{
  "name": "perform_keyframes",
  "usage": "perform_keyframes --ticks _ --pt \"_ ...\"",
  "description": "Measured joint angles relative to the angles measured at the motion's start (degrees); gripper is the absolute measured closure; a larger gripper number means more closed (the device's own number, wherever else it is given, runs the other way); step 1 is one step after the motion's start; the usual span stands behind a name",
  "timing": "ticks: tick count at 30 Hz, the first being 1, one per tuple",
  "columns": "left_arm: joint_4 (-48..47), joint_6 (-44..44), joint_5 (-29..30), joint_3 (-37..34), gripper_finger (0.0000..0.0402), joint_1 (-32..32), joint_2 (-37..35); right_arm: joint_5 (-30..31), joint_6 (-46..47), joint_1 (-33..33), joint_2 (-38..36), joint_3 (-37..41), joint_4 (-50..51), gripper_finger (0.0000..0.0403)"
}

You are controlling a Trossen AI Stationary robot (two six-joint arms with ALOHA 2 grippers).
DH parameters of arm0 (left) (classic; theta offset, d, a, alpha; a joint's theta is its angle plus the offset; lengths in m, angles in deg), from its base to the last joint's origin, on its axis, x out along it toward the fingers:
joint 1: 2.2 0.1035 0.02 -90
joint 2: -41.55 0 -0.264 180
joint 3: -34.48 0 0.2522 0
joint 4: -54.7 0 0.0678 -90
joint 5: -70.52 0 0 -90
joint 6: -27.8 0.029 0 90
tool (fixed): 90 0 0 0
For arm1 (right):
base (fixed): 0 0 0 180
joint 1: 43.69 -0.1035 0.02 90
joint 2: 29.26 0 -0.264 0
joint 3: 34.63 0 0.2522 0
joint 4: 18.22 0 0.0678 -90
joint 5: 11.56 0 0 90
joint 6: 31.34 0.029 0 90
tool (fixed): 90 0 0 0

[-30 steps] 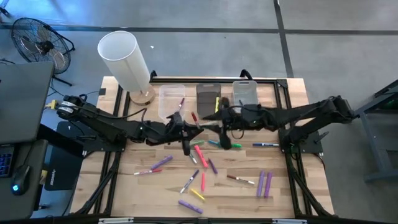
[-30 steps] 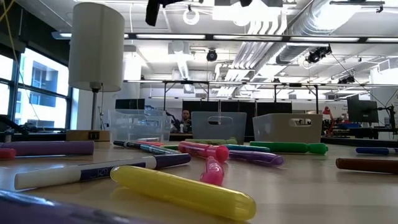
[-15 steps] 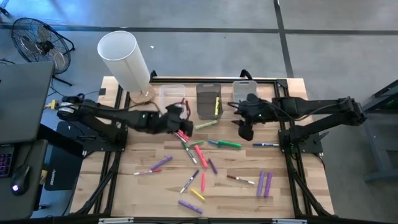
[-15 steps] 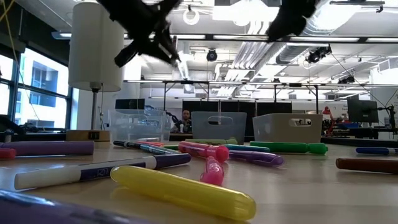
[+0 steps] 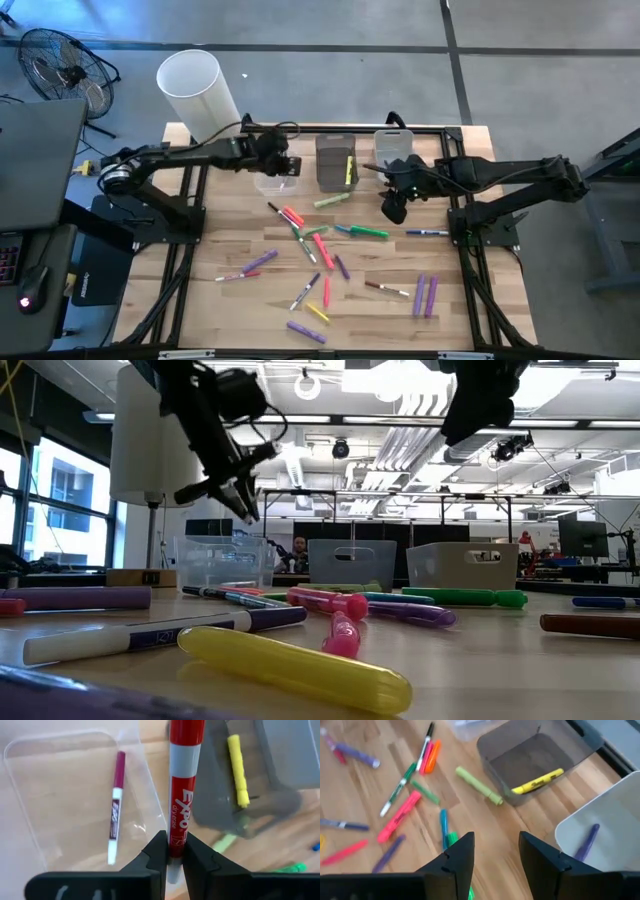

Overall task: Pick & Place Markers
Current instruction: Put the red dry erase marker into the transparent bin, then put the green highlighter into the black bin

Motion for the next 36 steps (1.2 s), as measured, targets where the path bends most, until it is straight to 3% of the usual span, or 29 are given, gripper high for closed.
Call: perform_keyframes --ticks 6,18,24,36 --pt "-0.37 3.79 -2.18 -0.03 0.0362 2.69 4.24 3.66 3.07 0.00 0.00 0.00 -2.47 0.0261" --pt "-0.22 6.01 2.85 -0.06 0.0360 2.49 4.32 3.96 4.39 0.00 0.00 0.00 -3.39 0.0261" --pt "-0.43 7.23 2.67 -0.06 0.0359 2.49 4.32 3.25 2.56 0.00 0.02 0.00 -3.35 0.0261" --pt "0.78 6.27 -0.84 -0.06 0.0261 2.47 4.32 -0.66 -4.35 -0.54 0.02 0.02 0.60 0.0260"
